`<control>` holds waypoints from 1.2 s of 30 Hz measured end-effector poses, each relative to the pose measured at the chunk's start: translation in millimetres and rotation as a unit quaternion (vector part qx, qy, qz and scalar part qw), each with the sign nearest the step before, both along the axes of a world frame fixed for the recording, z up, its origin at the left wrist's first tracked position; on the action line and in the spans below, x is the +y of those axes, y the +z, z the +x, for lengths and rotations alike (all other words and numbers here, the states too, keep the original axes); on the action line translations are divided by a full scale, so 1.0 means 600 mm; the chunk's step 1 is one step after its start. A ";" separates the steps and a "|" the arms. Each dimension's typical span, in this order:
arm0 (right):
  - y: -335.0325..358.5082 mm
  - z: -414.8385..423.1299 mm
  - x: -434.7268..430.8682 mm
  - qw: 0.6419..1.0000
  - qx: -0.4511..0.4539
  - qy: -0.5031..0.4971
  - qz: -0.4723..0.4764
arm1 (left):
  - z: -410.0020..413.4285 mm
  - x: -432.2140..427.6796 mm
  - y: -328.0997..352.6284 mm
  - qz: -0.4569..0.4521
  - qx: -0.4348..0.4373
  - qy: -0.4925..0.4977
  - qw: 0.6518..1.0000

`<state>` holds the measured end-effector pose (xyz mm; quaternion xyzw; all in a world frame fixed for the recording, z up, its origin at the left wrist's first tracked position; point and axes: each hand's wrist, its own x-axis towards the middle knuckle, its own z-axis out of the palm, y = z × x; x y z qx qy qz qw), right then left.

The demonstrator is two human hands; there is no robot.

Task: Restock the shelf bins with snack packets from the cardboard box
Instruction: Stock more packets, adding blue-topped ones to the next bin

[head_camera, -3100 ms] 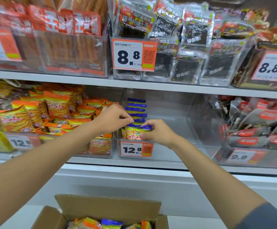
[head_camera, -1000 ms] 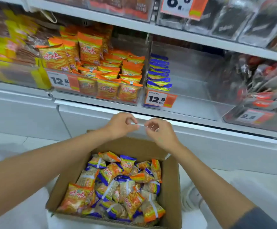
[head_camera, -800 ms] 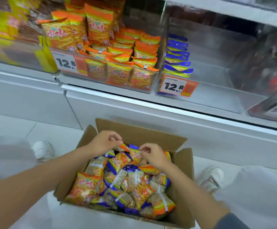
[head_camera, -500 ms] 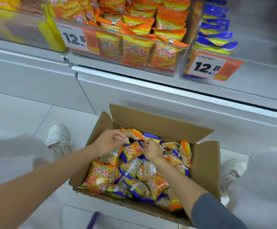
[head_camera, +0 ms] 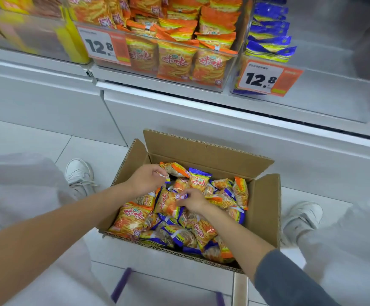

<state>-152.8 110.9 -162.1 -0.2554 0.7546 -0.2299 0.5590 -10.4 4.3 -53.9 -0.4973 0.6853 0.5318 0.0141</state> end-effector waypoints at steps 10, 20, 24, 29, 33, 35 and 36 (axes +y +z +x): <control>0.134 -0.062 0.018 0.987 -0.118 -0.031 -0.102 | -0.020 0.002 -0.019 0.183 0.051 0.113 0.975; 0.032 0.016 0.071 0.923 0.067 0.380 0.015 | 0.043 -0.019 -0.039 0.048 -0.013 0.081 0.996; 0.035 -0.006 0.056 0.963 0.048 0.265 -0.004 | 0.043 -0.027 -0.046 0.045 -0.021 0.071 0.996; 0.128 -0.067 0.017 0.990 0.045 0.068 -0.115 | 0.022 -0.036 -0.039 -0.008 0.042 0.058 0.997; 0.212 -0.105 -0.003 0.975 0.059 -0.012 -0.212 | -0.005 -0.032 -0.018 0.004 0.103 0.064 0.993; 0.244 -0.120 -0.007 0.970 0.061 -0.011 -0.236 | -0.022 -0.028 -0.002 0.009 0.123 0.041 0.991; 0.256 -0.126 -0.009 0.968 0.062 -0.008 -0.243 | -0.033 -0.025 0.007 0.019 0.132 0.029 0.991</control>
